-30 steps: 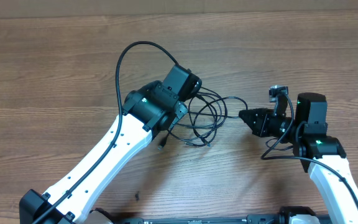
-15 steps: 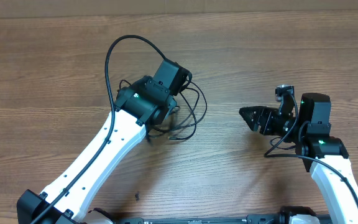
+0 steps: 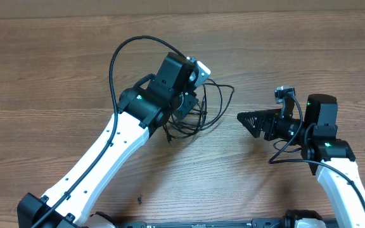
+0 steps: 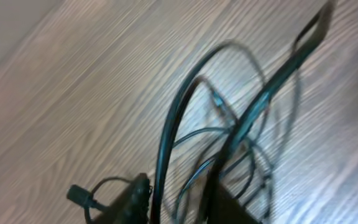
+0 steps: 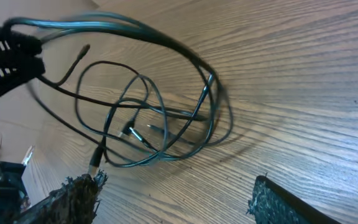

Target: Untangle cables

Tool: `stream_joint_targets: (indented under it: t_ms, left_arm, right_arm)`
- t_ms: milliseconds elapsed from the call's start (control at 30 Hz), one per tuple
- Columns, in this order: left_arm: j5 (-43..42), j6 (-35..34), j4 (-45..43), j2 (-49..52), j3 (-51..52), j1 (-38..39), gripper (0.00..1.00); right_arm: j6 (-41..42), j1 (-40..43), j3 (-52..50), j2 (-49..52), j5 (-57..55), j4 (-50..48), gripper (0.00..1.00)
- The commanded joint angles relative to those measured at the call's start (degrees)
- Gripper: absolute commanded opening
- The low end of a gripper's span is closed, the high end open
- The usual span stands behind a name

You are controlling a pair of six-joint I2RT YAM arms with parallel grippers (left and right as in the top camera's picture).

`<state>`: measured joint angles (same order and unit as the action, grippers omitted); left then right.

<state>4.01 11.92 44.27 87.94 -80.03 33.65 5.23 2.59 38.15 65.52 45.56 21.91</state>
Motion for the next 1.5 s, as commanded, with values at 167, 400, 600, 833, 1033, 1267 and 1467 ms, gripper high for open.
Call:
stream_joint_targets:
  t_ms: [167, 400, 600, 833, 1033, 1267, 1467]
  left_arm:
    - [-3.32, -0.35, -0.28, -0.28, -0.33, 0.11, 0.81]
    - [3.54, -0.39, 4.24, -0.28, -0.33, 0.07, 1.00]
    - [7.15, -0.37, 5.68, -0.17, 0.94, 0.02, 1.00]
    - [9.57, 5.62, -3.96, 1.92, 6.71, -0.04, 1.00]
    - [9.51, 6.08, -9.03, 12.61, 6.82, -0.59, 0.99]
    - [9.51, 6.08, -13.94, 18.23, 6.82, -0.66, 0.09]
    - [9.51, 6.03, -12.68, 16.22, 5.99, -0.63, 0.04]
  right_arm:
    - [-1.25, 0.04, 0.57, -0.15, 1.22, -0.35, 0.78]
    - [-1.22, 0.04, 0.57, -0.15, 1.20, -0.33, 0.78]
    - [-1.22, 0.04, 0.55, -0.15, 1.03, -0.33, 0.78]
    - [-1.22, 0.04, 0.55, -0.15, 0.59, -0.33, 0.78]
    - [-1.25, 0.04, 0.55, -0.15, 0.57, -0.33, 0.78]
    - [-1.22, 0.04, 0.55, -0.15, -1.90, 0.04, 0.78]
    - [-1.22, 0.04, 0.55, -0.15, -2.01, 0.09, 0.78]
